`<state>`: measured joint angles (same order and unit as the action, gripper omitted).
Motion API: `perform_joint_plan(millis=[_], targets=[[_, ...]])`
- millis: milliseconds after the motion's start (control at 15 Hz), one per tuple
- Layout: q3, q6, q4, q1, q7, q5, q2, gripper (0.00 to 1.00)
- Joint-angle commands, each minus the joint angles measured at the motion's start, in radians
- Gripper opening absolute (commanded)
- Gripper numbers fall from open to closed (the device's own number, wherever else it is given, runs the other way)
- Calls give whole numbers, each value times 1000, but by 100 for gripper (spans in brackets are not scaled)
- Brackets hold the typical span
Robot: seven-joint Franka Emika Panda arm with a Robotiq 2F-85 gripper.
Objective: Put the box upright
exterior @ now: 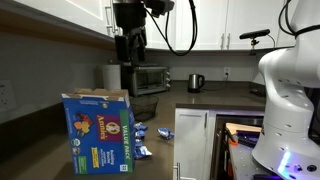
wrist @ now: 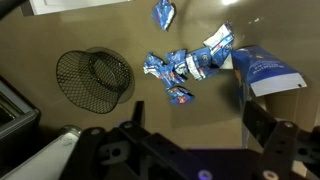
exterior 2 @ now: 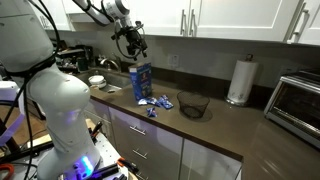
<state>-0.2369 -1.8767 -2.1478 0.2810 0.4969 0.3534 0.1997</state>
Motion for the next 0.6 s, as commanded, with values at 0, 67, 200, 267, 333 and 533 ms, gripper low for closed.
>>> perform_joint_plan(millis=[0, 67, 200, 267, 333, 533], targets=[[11, -76, -105, -48, -69, -28, 108, 100], [16, -92, -121, -57, -79, -39, 119, 100], [17, -117, -145, -75, -79, -39, 129, 100], [15, -127, -155, -83, -73, -30, 129, 100], [16, -139, -161, -90, -77, -31, 124, 100], [21, -169, -178, -99, -94, -47, 117, 100]])
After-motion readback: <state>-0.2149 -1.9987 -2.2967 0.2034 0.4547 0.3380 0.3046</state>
